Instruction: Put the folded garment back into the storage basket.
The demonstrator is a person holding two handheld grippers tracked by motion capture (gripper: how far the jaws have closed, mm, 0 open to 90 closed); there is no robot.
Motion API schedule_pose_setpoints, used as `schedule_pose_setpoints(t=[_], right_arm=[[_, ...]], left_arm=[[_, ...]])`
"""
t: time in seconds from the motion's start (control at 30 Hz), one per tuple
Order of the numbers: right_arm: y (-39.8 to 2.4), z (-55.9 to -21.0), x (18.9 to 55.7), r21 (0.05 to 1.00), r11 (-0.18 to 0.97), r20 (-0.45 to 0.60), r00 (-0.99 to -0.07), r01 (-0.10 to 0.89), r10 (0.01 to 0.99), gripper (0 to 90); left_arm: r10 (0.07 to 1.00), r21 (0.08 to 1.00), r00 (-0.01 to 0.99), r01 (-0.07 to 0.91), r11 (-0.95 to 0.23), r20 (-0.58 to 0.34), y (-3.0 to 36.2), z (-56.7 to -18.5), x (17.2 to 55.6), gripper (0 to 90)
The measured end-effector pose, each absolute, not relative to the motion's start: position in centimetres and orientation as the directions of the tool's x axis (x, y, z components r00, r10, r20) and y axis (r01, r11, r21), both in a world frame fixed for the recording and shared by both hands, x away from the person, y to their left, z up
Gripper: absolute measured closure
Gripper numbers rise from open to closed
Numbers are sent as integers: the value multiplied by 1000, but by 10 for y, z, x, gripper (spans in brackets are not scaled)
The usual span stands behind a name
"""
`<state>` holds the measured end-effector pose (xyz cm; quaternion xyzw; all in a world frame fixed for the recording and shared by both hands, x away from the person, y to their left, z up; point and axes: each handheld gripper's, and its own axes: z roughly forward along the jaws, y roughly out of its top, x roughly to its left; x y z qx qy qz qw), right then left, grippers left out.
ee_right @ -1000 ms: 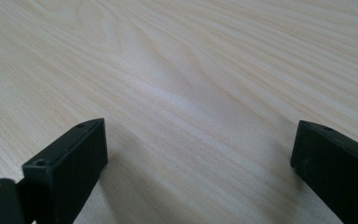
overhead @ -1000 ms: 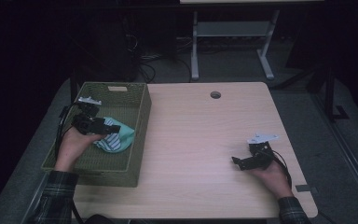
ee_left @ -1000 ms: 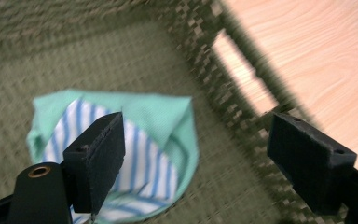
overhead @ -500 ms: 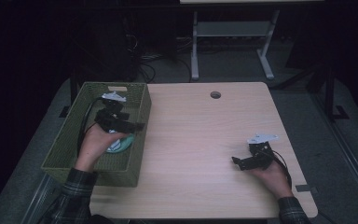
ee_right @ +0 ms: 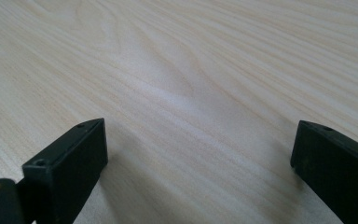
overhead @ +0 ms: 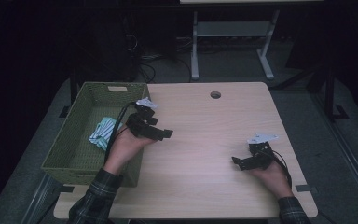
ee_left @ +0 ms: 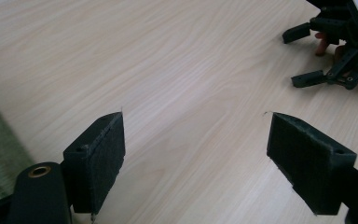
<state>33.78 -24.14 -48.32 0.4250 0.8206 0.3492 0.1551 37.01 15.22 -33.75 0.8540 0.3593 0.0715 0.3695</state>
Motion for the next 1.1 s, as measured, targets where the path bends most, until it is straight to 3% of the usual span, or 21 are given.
schedule_pose_setpoints(t=[0.47, 1.1], right_arm=[[-241, -483, 338, 705, 395, 42, -591, 589, 806, 32], [-241, -483, 338, 705, 396, 42, -591, 589, 805, 32]], left_arm=[[621, 663, 774, 531, -528, -124, 98, -375, 362, 186], [611, 631, 788, 510, -585, -71, 80, -441, 362, 181]])
